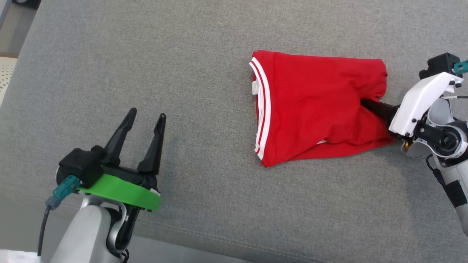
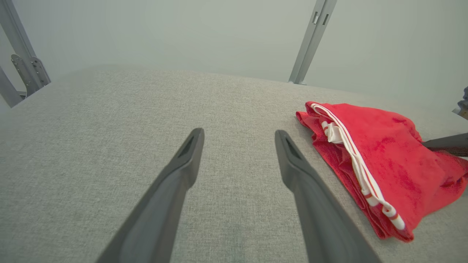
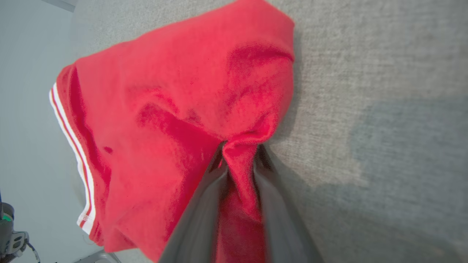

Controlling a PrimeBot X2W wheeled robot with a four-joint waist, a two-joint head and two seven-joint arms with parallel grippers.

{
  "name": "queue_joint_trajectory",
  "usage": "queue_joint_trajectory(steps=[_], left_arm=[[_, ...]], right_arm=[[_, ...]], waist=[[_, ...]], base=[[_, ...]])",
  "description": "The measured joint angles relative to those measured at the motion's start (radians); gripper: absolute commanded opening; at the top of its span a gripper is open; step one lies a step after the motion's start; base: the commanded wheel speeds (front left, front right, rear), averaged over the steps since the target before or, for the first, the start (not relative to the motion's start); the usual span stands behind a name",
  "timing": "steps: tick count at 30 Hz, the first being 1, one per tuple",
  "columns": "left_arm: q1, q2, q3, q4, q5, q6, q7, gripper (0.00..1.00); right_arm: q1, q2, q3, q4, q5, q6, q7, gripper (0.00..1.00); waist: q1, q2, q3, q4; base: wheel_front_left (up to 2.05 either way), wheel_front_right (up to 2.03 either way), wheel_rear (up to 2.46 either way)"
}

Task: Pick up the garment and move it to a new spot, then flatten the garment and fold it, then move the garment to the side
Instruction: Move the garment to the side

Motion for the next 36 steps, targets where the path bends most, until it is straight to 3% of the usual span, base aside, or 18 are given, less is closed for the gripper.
queue_joint_trajectory(steps=[5, 15, 26, 36], left_arm=[[0.001, 0.003, 0.053, -0.001, 0.0, 0.0, 0.0, 1.0], [0.026, 0.006, 0.082, -0.01, 0.001, 0.0, 0.0, 1.0], [0.039, 0.03, 0.097, -0.034, 0.013, 0.0, 0.0, 1.0], [0.038, 0.04, 0.07, -0.033, 0.019, -0.001, -0.001, 1.0]], right_arm=[[-0.027, 0.01, -0.012, -0.011, 0.031, 0.037, 0.006, 0.0], [-0.065, -0.138, -0.088, -0.109, 0.045, 0.044, 0.069, 0.0], [-0.051, -0.315, -0.263, -0.127, 0.084, -0.027, 0.121, 0.0], [0.011, -0.339, -0.33, -0.073, 0.08, -0.041, 0.106, 0.0]], waist=[[0.0, 0.0, 0.004, -0.013], [0.0, 0.0, -0.01, -0.09], [0.0, 0.0, -0.007, -0.199], [0.0, 0.0, 0.009, -0.266]], base=[[0.0, 0.0, 0.0], [0.0, 0.0, 0.0], [0.0, 0.0, 0.0], [0.0, 0.0, 0.0]])
